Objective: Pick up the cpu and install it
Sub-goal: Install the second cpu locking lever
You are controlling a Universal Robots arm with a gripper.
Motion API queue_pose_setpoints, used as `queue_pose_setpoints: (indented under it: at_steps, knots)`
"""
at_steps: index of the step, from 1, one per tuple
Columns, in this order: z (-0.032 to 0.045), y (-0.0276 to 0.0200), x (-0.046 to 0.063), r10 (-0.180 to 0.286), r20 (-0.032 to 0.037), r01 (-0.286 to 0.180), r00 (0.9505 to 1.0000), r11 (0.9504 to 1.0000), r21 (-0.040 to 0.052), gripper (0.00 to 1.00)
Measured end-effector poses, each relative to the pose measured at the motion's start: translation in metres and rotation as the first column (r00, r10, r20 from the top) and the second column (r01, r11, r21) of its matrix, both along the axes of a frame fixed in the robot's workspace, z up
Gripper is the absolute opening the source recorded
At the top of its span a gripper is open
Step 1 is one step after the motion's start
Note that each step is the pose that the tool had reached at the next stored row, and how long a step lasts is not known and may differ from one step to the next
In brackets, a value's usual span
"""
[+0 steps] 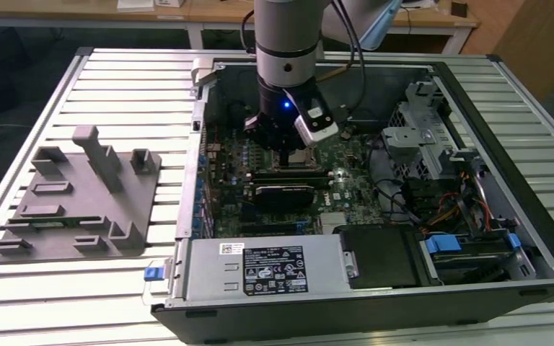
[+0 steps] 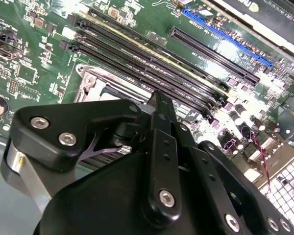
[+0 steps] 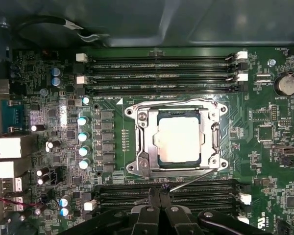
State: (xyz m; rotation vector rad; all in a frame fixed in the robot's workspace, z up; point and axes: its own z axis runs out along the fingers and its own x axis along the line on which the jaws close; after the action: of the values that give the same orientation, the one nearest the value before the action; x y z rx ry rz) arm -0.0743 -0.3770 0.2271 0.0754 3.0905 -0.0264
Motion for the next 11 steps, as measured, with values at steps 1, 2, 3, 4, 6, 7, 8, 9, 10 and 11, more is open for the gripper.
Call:
queue_pose_setpoints:
  at_steps: [1, 2, 3, 4, 6, 7, 8, 9, 10, 11]
  knots:
    - [-0.0004, -0.0007, -0.0003, 0.000, 0.0000, 0.000, 1.0000, 1.0000, 0.0019, 0.11]
    - [-0.0008, -0.0014, -0.0006, 0.000, 0.0000, 0.000, 1.0000, 1.0000, 0.0040, 0.11]
    - [-0.0012, -0.0021, -0.0008, 0.000, 0.0000, 0.000, 1.0000, 1.0000, 0.0062, 0.11]
    - [-0.0017, -0.0028, -0.0010, 0.000, 0.0000, 0.000, 1.0000, 1.0000, 0.0084, 0.11]
    - [-0.0041, -0.0068, -0.0020, 0.000, 0.0000, 0.000, 1.0000, 0.9998, 0.0204, 0.11]
    - [-0.0044, -0.0073, -0.0021, 0.000, 0.0000, 0.000, 1.0000, 0.9997, 0.0238, 0.11]
    - [-0.0046, -0.0077, -0.0022, 0.000, 0.0000, 0.000, 1.0000, 0.9996, 0.0275, 0.11]
    - [-0.0048, -0.0081, -0.0023, 0.000, -0.0001, 0.000, 1.0000, 0.9995, 0.0323, 0.11]
    - [-0.0050, -0.0085, -0.0024, 0.000, -0.0001, 0.000, 1.0000, 0.9992, 0.0394, 0.11]
    - [-0.0052, -0.0091, -0.0024, 0.000, 0.0000, 0.000, 1.0000, 0.9989, 0.0479, 0.11]
